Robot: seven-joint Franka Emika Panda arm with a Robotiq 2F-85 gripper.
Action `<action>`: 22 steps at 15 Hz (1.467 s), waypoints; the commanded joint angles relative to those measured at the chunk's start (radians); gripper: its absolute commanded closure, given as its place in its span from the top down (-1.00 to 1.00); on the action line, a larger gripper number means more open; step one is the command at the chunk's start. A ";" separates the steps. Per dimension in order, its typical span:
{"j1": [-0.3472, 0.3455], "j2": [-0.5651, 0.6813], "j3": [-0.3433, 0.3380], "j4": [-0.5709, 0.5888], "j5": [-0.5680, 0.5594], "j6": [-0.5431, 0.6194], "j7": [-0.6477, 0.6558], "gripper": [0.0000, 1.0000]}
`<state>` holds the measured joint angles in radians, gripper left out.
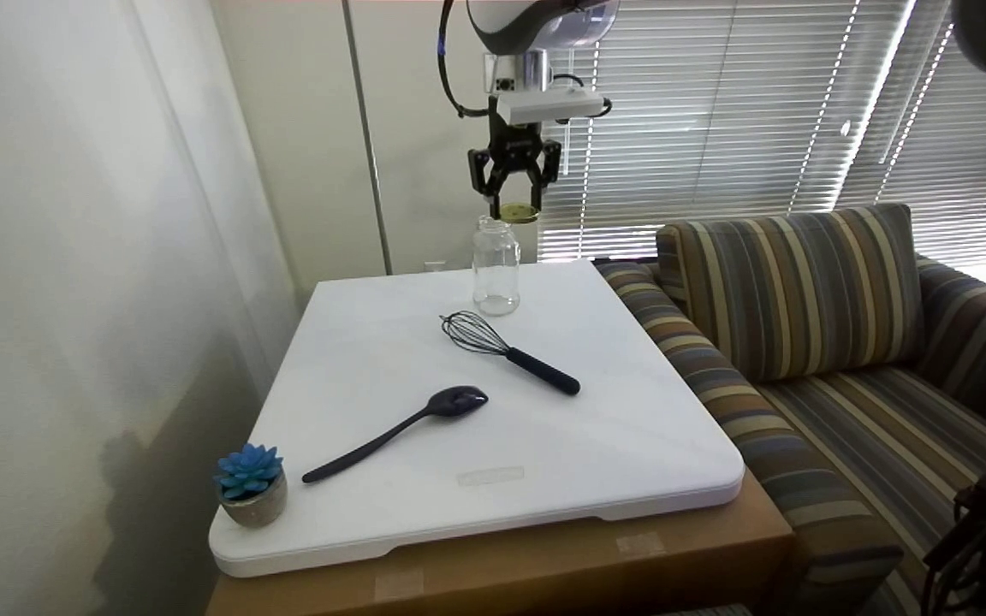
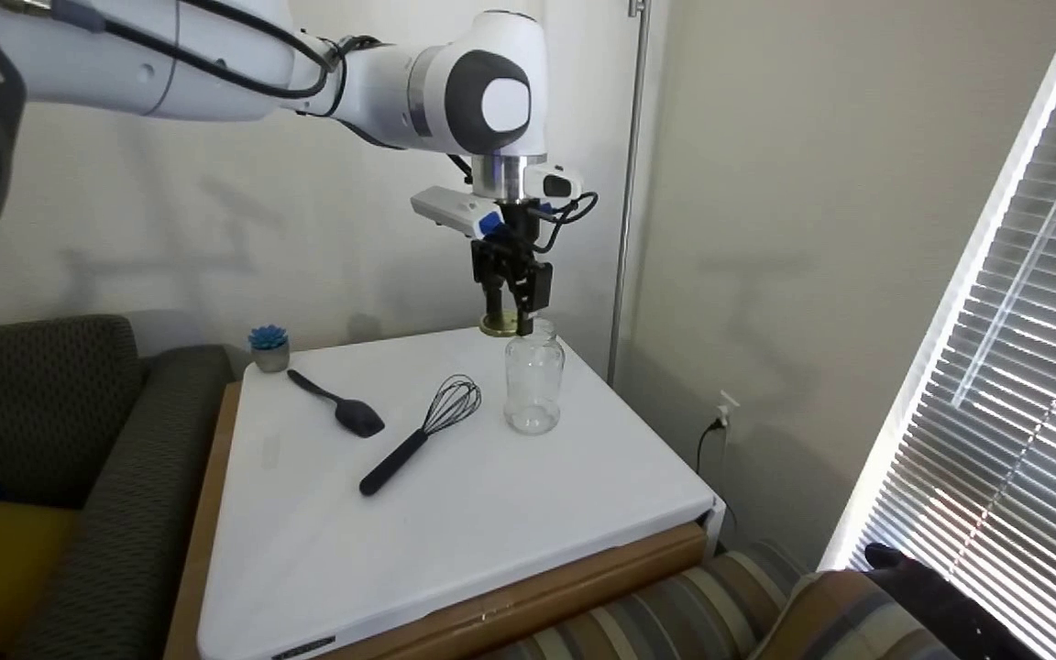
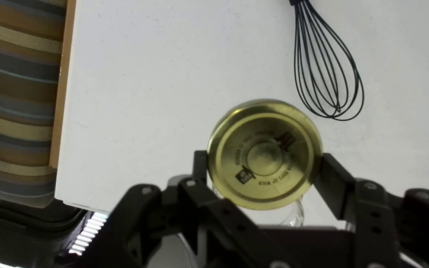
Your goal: Place the lid on the jar
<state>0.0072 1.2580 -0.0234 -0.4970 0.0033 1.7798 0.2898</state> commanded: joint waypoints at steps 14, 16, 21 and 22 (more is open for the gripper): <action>-0.019 0.073 0.014 0.042 0.044 0.227 0.038 -0.06; -0.018 0.079 0.012 0.040 0.040 0.266 0.044 -0.06; -0.012 0.073 0.008 0.039 0.035 0.311 0.045 -0.06; -0.011 0.121 0.003 0.139 0.037 0.252 0.053 -0.06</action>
<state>-0.0041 1.3268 -0.0123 -0.4661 0.0400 2.0700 0.3280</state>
